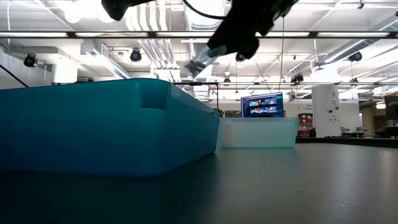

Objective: Pick and place medicine bottles into bin by pill shape (circle, oval)
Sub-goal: Put the blue capsule bottle into the blue bin

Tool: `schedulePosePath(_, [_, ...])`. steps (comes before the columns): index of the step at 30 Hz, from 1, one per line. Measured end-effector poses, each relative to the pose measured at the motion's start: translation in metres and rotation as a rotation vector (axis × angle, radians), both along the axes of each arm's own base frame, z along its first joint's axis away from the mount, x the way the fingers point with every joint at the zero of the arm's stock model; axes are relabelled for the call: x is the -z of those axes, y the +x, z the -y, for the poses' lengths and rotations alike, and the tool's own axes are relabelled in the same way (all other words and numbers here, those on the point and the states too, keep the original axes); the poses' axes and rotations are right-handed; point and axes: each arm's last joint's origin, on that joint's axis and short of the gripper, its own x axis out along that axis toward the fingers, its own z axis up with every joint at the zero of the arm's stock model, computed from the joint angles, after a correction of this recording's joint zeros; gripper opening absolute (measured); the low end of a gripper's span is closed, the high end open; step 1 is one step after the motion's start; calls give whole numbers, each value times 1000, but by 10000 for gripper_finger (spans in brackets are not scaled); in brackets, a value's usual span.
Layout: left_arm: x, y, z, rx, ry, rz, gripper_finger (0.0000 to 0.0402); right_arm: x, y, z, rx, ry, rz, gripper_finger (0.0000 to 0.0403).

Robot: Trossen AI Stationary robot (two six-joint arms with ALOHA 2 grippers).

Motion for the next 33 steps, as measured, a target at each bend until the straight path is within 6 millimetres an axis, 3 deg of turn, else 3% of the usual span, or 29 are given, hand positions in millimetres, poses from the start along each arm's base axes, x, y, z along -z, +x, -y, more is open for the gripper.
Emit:
schedulePosePath(18, [-7,-18,-7,4,0,1,219,26,78,-22,-177,20,-232,113])
schedulePosePath(33, [-6,-18,-6,9,8,-5,219,56,105,-39,-211,-19,-378,118])
